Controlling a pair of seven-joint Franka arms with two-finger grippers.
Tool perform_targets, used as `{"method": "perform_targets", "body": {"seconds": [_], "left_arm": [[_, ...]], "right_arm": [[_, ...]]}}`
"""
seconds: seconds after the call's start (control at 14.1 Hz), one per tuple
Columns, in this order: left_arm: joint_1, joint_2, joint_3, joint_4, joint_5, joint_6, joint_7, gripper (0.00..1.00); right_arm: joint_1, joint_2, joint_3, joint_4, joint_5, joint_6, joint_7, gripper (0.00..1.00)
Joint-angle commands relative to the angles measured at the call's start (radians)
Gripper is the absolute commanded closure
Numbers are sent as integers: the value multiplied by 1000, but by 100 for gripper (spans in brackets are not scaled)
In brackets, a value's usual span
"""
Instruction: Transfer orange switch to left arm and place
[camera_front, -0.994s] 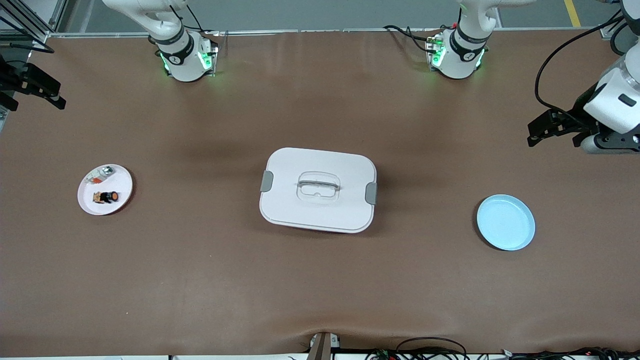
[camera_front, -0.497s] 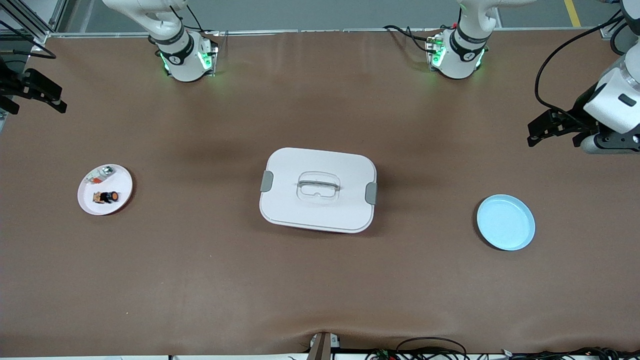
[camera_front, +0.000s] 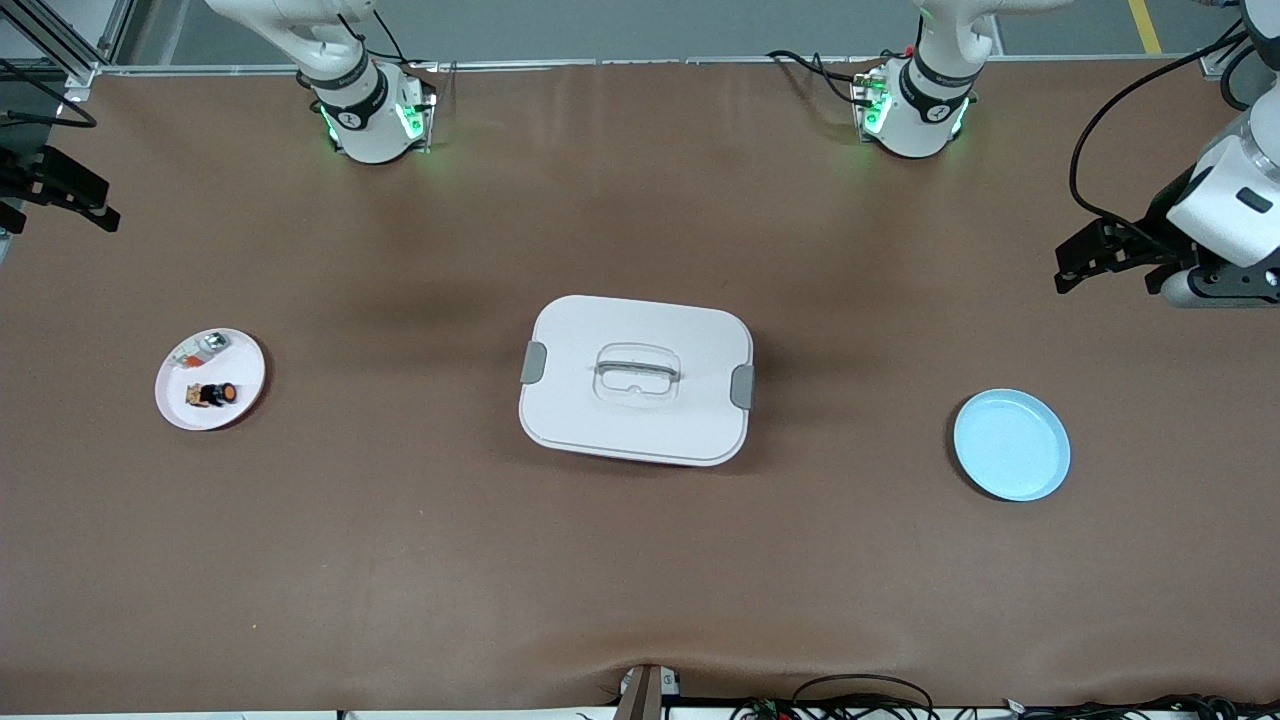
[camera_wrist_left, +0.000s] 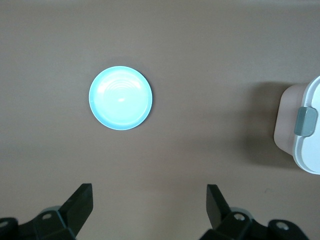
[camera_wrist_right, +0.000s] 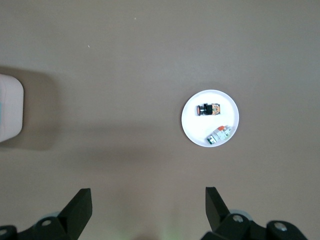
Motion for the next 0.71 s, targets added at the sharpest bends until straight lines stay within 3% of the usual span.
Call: {"method": "perform_targets", "body": {"seconds": [0.0,0.21,0.64], "left_arm": [[5,-2,-5,15,-5,-18,15,0],[5,-2,-5,15,-3,-18,15,0],[2,-2,-5,23,-5,-19,14,0]], "right_arm": [[-21,9,7,20,-4,-18,-26,0],[-27,33,7,-31,-13,49,-27,0],[-148,99,7,-184,2,216,-104,0]]}}
